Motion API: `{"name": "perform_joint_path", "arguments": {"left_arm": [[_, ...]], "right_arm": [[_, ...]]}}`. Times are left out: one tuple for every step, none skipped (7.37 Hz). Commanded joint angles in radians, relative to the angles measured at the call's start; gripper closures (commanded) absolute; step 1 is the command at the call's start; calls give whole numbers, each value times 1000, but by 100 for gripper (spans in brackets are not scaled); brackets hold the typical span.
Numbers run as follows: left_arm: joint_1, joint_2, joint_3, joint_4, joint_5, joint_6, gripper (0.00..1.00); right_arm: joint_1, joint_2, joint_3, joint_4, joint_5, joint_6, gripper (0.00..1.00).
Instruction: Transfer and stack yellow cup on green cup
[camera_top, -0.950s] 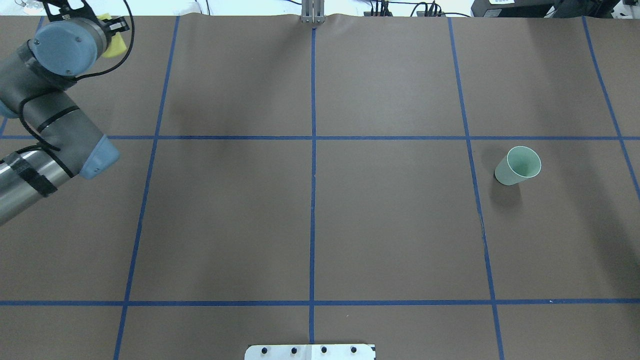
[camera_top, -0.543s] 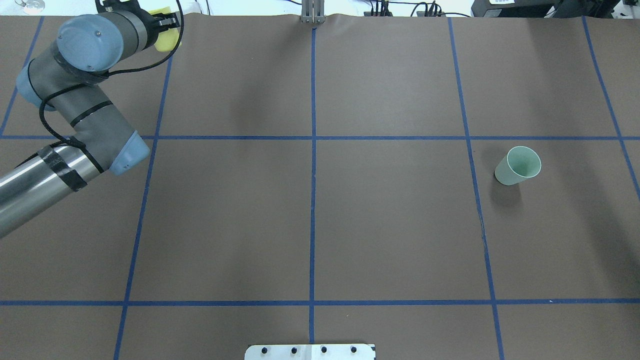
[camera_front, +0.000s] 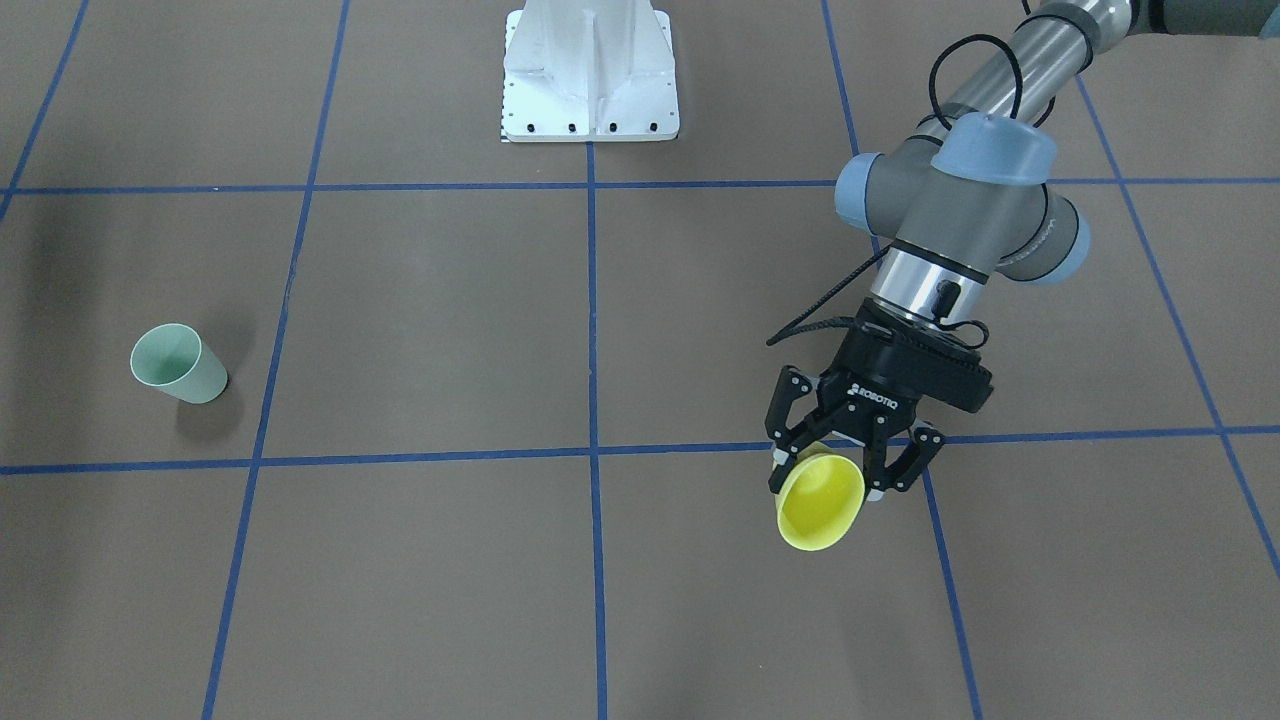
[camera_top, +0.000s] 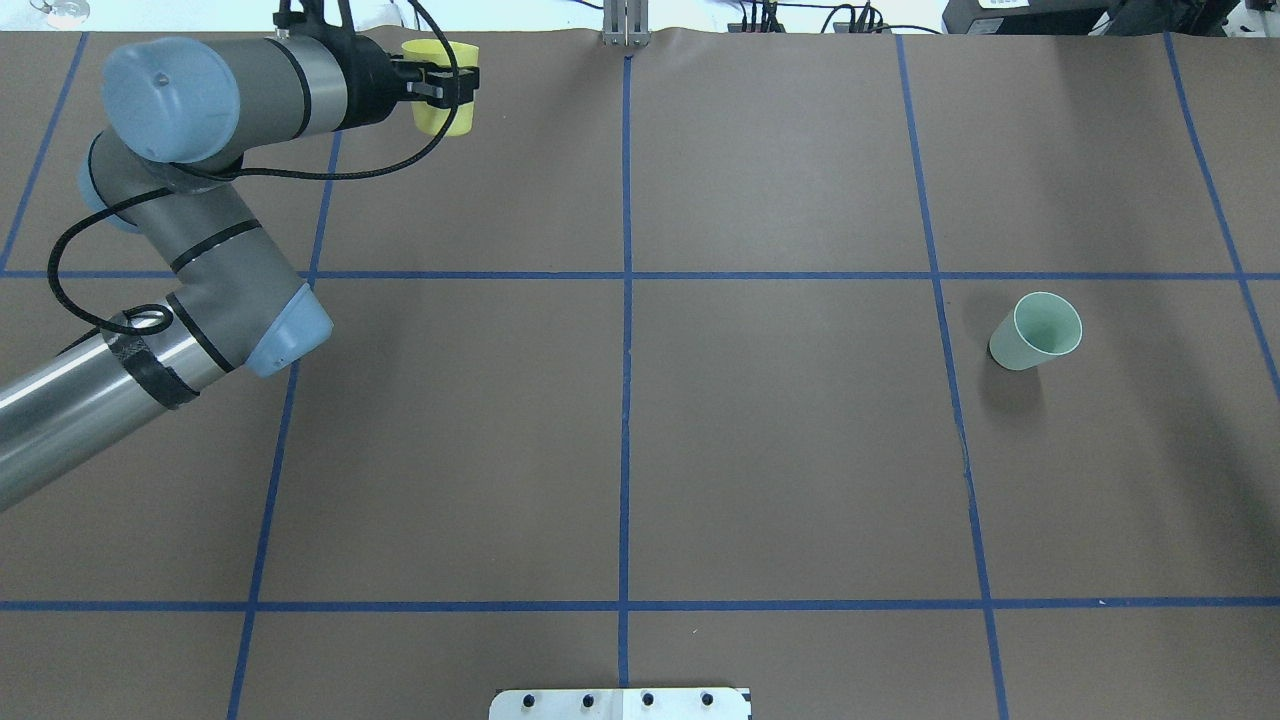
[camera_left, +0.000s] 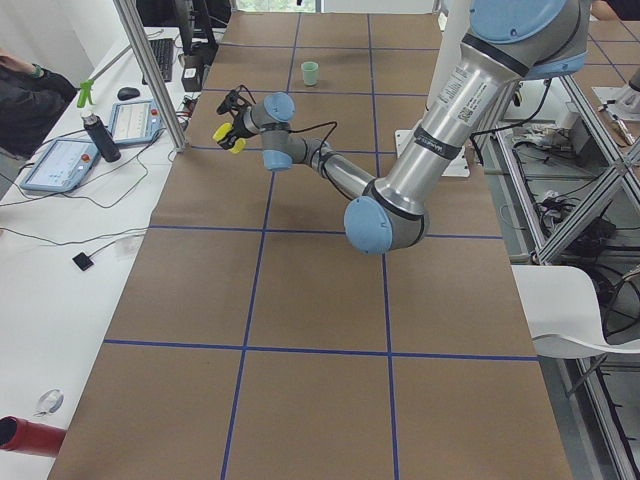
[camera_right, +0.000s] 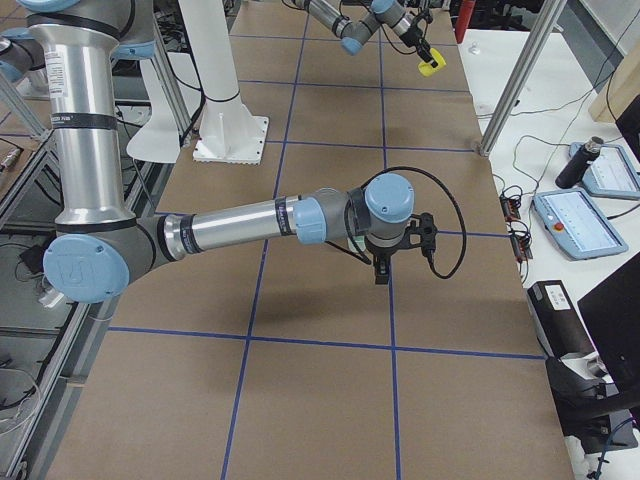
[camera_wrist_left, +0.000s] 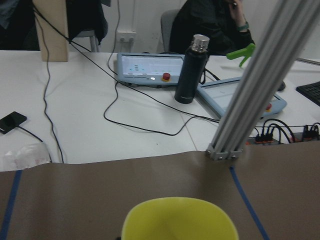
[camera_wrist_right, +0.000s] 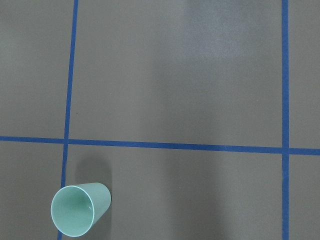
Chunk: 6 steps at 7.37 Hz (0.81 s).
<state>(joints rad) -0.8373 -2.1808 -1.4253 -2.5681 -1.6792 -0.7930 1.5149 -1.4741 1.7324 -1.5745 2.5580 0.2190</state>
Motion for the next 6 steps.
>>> {"name": "perform_joint_path", "arguments": {"left_arm": [[41,-5,-38,-84,-111,104,100],[81,-2,-65,-84,-111,107,100],[86,3,-73,-86,-111,110,100],[90,7,-87,-96,-111,109,100],[128,19,-92,-140,-106,109,100],[154,30,-90,-164,-102,113,100]], "right_arm": [[-97,103,6,4,-4,156,1],[-167,171,-2,11,-21,262,1],[-246,216,-2,51,-63,371,1],[-324,257,2,152,-77,557,1],[-407,288,1,266,-100,723,1],[-488,316,4,350,-166,831,1]]}}
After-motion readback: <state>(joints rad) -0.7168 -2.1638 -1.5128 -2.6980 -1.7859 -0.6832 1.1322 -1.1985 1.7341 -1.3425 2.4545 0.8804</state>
